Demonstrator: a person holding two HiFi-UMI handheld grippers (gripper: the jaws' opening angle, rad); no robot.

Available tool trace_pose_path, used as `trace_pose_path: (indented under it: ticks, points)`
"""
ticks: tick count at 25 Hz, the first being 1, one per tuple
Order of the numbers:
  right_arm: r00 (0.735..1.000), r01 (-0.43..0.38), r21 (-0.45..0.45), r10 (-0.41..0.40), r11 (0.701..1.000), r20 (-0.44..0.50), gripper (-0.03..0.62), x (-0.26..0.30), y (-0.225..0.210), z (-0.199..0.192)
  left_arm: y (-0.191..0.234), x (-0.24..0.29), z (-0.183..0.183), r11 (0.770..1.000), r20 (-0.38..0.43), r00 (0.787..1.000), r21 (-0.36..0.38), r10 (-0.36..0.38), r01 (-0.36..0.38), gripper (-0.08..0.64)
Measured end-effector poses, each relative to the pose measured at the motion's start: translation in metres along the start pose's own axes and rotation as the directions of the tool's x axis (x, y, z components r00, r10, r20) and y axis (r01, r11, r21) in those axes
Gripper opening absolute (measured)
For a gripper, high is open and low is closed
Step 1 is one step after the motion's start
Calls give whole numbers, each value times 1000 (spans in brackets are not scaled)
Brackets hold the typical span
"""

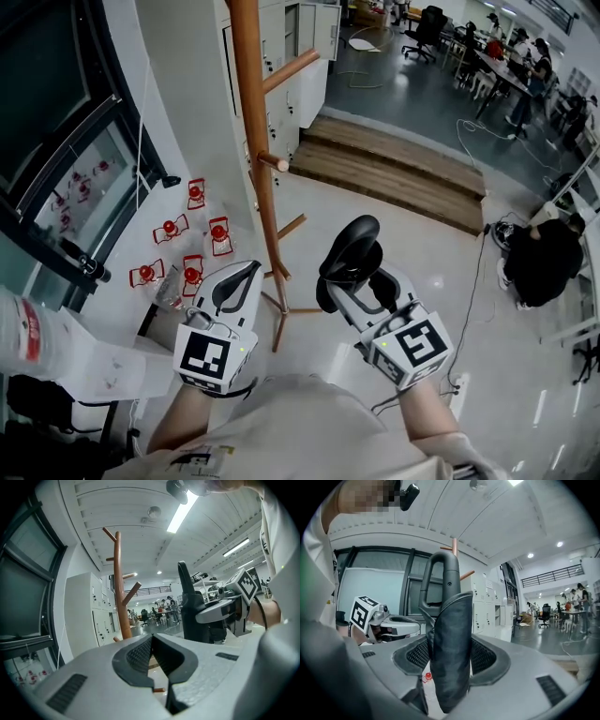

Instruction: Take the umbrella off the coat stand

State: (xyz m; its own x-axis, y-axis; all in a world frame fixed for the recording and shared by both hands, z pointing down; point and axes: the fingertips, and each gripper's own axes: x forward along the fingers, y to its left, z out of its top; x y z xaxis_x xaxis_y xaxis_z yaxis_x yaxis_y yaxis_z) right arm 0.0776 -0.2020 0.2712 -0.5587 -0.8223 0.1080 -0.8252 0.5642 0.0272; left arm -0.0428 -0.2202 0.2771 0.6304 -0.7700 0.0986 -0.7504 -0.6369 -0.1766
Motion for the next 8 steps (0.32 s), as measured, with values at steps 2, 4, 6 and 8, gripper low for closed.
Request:
trace_pose_path:
  ticks: [2,4,6,8]
  points:
    - [1000,4,5,-4,1000,3,238,0,-1,0,0,-1,0,1000,-1,1000,1,1,-1,8]
    - [1000,5,10,-5,1000,7,238,1,-1,2,2,-2,1,1000,-3,1000,-1,2,-2,9]
    - [1000,5,12,-5,1000,11,238,1,-1,4,4,-4,2,1000,-4,1000,-2,6,-6,9]
    - [1000,4,13,-4,1000,16,238,1,0,6,6,-6,3,1000,-2,1000,-2,13,-13,8]
